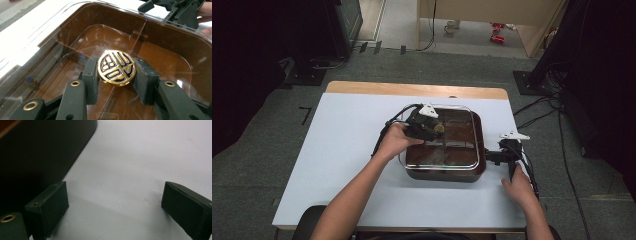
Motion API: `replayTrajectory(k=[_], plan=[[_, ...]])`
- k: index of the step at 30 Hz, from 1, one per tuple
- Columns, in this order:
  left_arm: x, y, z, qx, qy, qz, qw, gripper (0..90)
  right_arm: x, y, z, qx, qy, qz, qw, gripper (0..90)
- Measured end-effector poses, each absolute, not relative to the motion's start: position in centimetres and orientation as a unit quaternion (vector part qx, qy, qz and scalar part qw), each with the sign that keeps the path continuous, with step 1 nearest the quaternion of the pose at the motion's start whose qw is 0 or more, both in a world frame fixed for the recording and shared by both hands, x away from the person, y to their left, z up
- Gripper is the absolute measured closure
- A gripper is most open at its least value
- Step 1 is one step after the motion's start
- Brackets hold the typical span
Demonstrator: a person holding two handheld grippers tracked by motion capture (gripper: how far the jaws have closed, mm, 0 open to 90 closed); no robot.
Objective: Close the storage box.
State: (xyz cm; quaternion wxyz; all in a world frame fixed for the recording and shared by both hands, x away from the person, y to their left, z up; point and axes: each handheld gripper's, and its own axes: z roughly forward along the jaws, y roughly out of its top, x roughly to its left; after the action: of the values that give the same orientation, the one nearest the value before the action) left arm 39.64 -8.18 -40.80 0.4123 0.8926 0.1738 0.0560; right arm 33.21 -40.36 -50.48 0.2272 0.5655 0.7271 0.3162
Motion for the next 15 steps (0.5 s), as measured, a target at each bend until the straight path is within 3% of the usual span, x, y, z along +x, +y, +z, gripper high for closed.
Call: replayTrajectory(k=[15], plan=[[39.5,-10.3,-42.2,0.899,0.164,0.042,0.404,59.4,33.2,-40.4,-50.5,0.565,0.727,0.316,0.228,6.6]])
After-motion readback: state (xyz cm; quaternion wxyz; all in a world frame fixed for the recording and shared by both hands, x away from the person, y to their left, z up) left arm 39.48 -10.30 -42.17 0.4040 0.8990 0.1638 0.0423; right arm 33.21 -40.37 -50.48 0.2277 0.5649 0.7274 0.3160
